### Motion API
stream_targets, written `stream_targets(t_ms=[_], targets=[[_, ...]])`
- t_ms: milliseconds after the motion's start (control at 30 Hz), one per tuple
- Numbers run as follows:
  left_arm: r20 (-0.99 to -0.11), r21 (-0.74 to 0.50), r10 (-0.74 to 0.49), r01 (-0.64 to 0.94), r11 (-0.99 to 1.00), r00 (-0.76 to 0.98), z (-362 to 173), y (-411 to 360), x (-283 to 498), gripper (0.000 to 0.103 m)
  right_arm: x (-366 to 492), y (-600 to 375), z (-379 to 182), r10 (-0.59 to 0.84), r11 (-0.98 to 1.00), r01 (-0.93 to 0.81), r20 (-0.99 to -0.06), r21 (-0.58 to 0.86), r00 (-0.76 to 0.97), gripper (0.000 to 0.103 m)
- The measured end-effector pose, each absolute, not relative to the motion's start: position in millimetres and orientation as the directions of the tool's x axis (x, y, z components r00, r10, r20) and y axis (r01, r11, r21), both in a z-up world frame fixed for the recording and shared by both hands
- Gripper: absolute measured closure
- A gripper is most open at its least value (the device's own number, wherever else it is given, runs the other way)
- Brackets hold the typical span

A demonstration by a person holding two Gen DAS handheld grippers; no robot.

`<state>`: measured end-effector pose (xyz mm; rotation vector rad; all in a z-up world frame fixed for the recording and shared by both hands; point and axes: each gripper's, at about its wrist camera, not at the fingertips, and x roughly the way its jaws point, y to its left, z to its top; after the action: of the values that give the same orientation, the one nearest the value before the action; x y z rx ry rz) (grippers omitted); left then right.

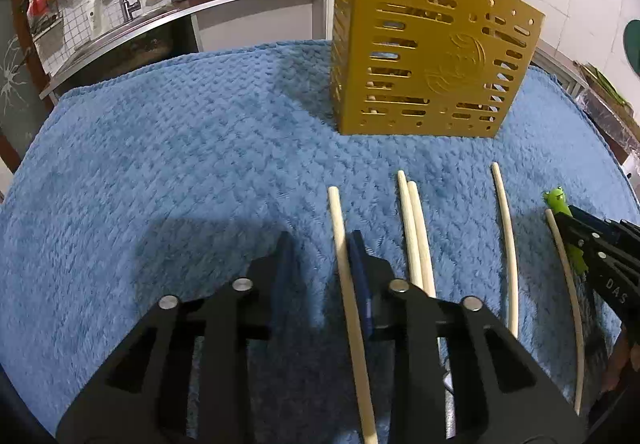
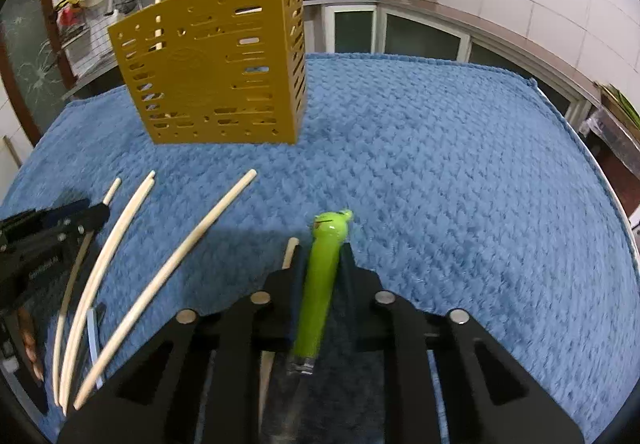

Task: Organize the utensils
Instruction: 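Grasp another chopstick with the left tool while the right tool grasps the green frog-handled fork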

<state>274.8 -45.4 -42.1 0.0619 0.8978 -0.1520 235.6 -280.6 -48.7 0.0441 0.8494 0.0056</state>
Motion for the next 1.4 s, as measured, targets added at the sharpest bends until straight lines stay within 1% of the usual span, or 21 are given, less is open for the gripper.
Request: stream_targets(t_ms=[233, 500, 600, 667, 933, 1033, 1200, 1400], targets=[[-0.785, -0.008, -0.111, 0.169, 0.986, 0.610, -42, -44, 275, 0.083, 233, -284, -48, 0.034, 0.999, -0.003, -0.771, 0.041, 0.636, 0.086], [-0.788, 0.033, -0.082, 0.175, 0.984, 0.610, -43, -52, 277, 0.083, 237, -288, -50, 0.026, 0.998, 0.034, -0.799, 0.058, 0.601, 0.086], [-0.787, 0.025, -0.088, 0.175, 0.984, 0.611, -42, -51, 277, 0.083, 236, -286, -50, 0.016, 0.998, 0.033, -0.797, 0.045, 0.604, 0.086], [-0.785, 0.015, -0.096, 0.173, 0.985, 0.612, -42, -49, 277, 0.088, 234, -286, -49, 0.024, 0.998, 0.033, -0.793, 0.055, 0.609, 0.087], [-0.778, -0.025, -0.129, 0.174, 0.984, 0.615, -37, -41, 275, 0.093, 227, -294, -43, 0.061, 0.994, 0.032, -0.788, 0.101, 0.613, 0.087], [-0.774, -0.048, -0.150, 0.180, 0.982, 0.615, -32, -39, 273, 0.103, 225, -297, -39, 0.074, 0.992, 0.033, -0.781, 0.120, 0.620, 0.087], [-0.760, -0.063, -0.166, 0.184, 0.981, 0.628, -24, -36, 268, 0.103, 222, -299, -33, 0.087, 0.989, 0.035, -0.766, 0.142, 0.637, 0.087], [-0.792, -0.085, -0.179, 0.184, 0.979, 0.583, -33, -34, 274, 0.103, 225, -297, -35, 0.082, 0.990, 0.037, -0.780, 0.133, 0.621, 0.087]])
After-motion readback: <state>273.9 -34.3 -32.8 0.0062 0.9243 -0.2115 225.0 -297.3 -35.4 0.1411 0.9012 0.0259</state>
